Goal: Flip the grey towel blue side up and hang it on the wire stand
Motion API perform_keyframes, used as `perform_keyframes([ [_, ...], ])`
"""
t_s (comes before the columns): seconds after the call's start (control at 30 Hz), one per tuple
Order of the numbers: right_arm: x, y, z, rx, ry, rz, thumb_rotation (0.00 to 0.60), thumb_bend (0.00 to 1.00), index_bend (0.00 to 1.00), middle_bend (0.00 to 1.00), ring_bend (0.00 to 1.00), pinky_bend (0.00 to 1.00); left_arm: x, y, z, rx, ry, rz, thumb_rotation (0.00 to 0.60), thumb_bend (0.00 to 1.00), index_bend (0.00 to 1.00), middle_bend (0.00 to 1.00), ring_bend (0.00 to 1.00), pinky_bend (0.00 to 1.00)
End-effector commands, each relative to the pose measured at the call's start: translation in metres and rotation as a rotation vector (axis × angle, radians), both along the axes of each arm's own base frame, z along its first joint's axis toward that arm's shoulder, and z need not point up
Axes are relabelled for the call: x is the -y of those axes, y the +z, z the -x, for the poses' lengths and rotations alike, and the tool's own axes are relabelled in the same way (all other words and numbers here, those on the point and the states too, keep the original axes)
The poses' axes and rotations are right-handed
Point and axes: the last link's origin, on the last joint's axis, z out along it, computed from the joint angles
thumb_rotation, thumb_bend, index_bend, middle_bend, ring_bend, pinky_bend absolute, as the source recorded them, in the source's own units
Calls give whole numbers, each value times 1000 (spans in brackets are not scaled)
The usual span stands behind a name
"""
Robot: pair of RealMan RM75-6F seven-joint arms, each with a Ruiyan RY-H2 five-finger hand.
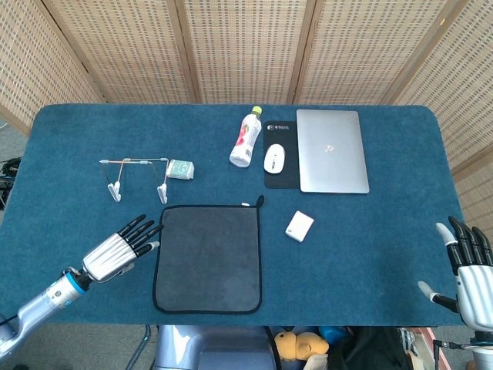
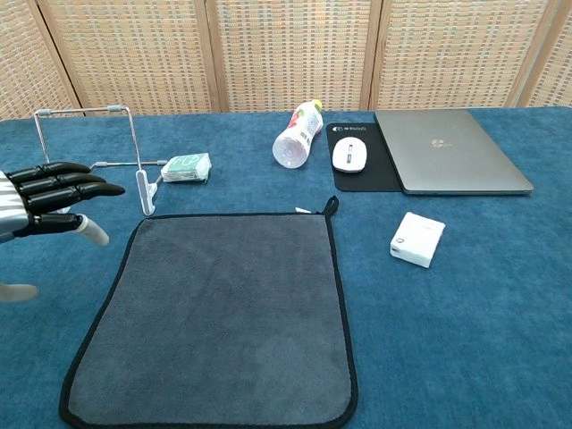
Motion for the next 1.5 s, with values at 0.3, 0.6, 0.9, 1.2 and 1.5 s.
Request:
perform_keyframes([
  [0.3, 3, 0, 1, 8, -9, -11, 600, 0, 0, 0, 0, 0, -15, -25, 0, -62, -31, 16, 600, 236, 396, 0, 0, 0],
  [0.6, 3, 0, 1, 14, -13, -18, 600, 0, 0, 0, 0, 0, -20, -40, -8, -70, -53, 11, 600, 280, 420, 0, 0, 0],
  [0.9, 4, 0, 2, 19, -16, -22, 600, 0, 0, 0, 0, 0, -24, -52, -10, -93, -50, 10, 600, 279, 424, 0, 0, 0],
  [1.2, 5, 0, 3, 22, -19, -23, 600, 0, 0, 0, 0, 0, -23, -63, -13, -86, -43, 26, 600, 279, 434, 0, 0, 0],
  [1.5, 5, 1, 3, 25, -19, -22, 600, 0, 0, 0, 0, 0, -26, -68, -17, -90, -50, 22, 600, 281, 441, 0, 0, 0],
])
